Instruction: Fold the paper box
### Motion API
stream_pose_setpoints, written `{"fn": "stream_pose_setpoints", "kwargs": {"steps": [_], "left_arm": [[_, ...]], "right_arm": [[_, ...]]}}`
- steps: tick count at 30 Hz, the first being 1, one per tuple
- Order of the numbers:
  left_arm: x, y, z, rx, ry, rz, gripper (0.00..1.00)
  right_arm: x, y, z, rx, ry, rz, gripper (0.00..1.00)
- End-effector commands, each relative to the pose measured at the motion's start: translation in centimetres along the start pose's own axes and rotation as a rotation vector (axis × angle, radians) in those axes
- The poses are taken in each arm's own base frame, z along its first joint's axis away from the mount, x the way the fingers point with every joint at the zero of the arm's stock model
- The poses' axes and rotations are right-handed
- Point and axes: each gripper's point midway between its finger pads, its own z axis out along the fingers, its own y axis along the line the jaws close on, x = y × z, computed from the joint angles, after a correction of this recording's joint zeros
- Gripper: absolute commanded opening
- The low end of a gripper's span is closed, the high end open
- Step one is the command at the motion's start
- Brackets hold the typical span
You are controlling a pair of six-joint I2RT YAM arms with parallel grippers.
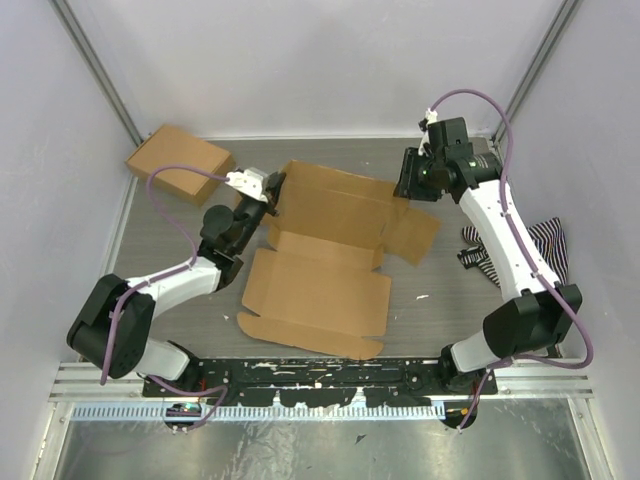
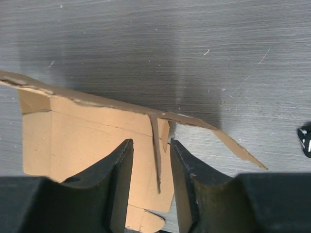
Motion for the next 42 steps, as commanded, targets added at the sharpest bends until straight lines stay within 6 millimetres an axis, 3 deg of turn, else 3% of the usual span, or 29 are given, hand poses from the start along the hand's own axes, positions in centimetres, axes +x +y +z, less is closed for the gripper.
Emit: {"fn": "stream_pose_setpoints", "kwargs": {"steps": [1, 6, 7, 10, 16, 20, 26, 33, 42], "left_arm": [[-3.7, -0.2, -0.4, 0.008, -0.149, 0.015, 0.00], [-3.4, -0.3, -0.3, 0.003, -0.141, 0.010, 0.01], [-3.4, -0.2, -0.3, -0.001, -0.137, 0.006, 0.06], [-3.3, 0.4, -0.2, -0.042, -0.100, -0.032, 0.36], [-4.4, 2.1, -1.6, -0.154, 0.053, -0.128, 0.52], [-4.0, 2.8, -3.1, -0.202, 0.273, -0.114, 0.53], [-4.0, 3.0, -4.1, -0.215, 0.329, -0.109, 0.49], [-1.4, 1.2, -3.9, -0.160, 0.509, -0.167, 0.50], [-1.0, 0.5, -3.1, -0.138, 0.513, -0.209, 0.50]], "right_arm": [[-0.9, 0.1, 0.5, -0.004, -0.015, -0.013, 0.35], [-0.4, 0.1, 1.0, -0.005, 0.004, 0.005, 0.06], [-0.3, 0.0, 1.1, -0.001, 0.006, 0.009, 0.02], [-0.2, -0.6, 1.2, 0.037, -0.002, 0.017, 0.01], [-1.8, -0.6, 0.7, 0.071, -0.120, 0.012, 0.01], [-2.7, -0.3, 0.4, 0.095, -0.226, -0.010, 0.01], [-2.5, -0.2, 1.1, 0.083, -0.343, -0.030, 0.01], [-0.2, 0.1, 3.1, 0.033, -0.433, -0.065, 0.01], [0.6, 0.7, 2.6, 0.035, -0.516, -0.122, 0.01]]}}
